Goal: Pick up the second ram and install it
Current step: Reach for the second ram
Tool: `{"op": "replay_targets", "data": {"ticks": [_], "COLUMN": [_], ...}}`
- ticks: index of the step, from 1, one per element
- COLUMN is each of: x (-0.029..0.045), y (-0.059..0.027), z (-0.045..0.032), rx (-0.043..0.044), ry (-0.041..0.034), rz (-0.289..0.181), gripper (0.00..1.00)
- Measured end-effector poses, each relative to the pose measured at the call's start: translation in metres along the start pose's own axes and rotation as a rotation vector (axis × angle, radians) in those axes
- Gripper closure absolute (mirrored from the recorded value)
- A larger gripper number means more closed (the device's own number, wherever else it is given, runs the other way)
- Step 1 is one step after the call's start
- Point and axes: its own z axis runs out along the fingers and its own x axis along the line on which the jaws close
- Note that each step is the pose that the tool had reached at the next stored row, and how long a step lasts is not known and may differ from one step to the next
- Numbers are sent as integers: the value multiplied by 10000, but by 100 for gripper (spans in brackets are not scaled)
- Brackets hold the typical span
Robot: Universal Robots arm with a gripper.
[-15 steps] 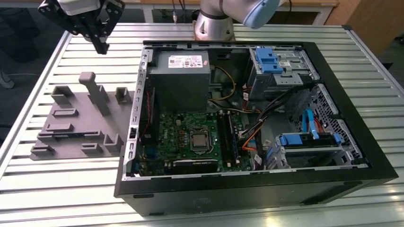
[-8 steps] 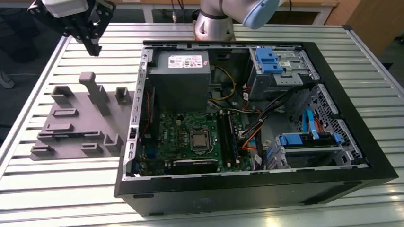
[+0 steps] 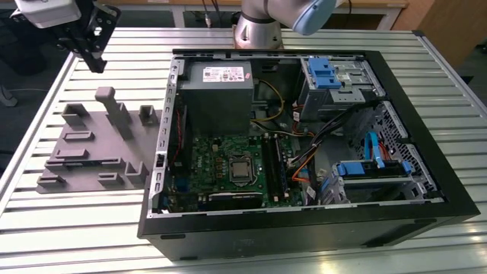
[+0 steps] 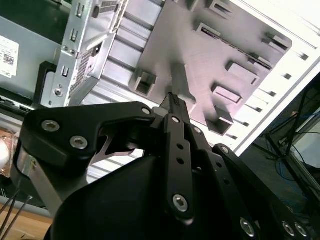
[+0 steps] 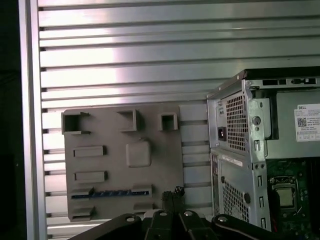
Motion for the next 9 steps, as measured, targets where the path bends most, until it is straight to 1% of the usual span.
{"op": "replay_targets", "data": {"ticks": [2, 4, 9], "x": [49, 119, 340], "y": [-30, -54, -88], "z": [-2, -3, -9], "rx": [1, 0, -1], "ry": [1, 0, 0], "rz": [-1, -2, -4], "gripper": [89, 89, 89]}}
